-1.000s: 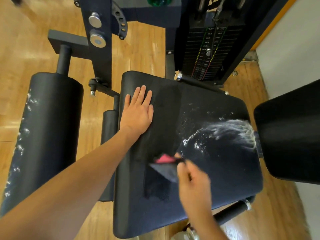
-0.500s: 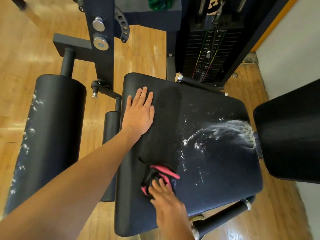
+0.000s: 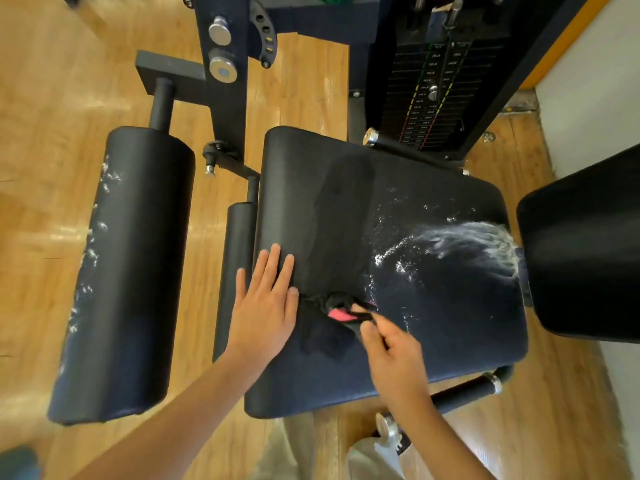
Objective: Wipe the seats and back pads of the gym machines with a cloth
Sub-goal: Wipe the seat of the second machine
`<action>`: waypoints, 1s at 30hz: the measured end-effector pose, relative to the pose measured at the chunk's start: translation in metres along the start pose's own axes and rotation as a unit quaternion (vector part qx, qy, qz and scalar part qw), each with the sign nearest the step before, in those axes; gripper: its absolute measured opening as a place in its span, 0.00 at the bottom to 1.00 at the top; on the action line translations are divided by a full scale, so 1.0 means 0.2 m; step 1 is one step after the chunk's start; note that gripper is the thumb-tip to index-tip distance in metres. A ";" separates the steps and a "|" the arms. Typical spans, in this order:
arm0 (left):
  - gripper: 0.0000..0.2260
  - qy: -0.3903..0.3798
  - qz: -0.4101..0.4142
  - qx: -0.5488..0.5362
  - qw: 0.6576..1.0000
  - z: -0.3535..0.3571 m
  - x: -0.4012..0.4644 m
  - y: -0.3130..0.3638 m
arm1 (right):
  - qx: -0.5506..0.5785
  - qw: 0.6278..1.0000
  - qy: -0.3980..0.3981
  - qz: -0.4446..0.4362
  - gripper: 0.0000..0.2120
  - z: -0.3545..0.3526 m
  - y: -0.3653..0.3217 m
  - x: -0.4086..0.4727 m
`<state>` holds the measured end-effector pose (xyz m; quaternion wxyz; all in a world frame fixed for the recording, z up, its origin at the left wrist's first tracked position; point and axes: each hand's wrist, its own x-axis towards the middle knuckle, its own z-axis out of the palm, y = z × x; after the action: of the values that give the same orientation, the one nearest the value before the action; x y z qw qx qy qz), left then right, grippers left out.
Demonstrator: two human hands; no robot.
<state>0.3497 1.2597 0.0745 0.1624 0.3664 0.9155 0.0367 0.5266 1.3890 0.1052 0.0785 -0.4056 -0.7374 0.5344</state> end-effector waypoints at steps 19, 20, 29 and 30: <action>0.26 0.059 -0.078 -0.141 0.985 0.21 -0.15 0.04 | -0.197 0.958 -0.044 -0.204 0.11 0.18 0.26 -0.07; 0.26 0.058 -0.077 -0.136 0.986 0.21 -0.16 0.05 | -0.188 0.959 -0.058 -0.203 0.13 0.19 0.27 -0.14; 0.25 0.063 -0.076 -0.117 0.988 0.22 -0.16 0.04 | -0.009 0.998 0.061 -0.018 0.14 -0.10 -0.04 0.16; 0.26 0.062 -0.076 -0.117 0.988 0.22 -0.16 0.05 | -0.007 0.996 0.085 -0.015 0.14 -0.12 -0.08 0.25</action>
<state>0.3920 1.2419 0.0425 0.1491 0.2708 0.9385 0.1538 0.4992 1.4394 0.1132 0.1459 -0.4387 -0.7381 0.4914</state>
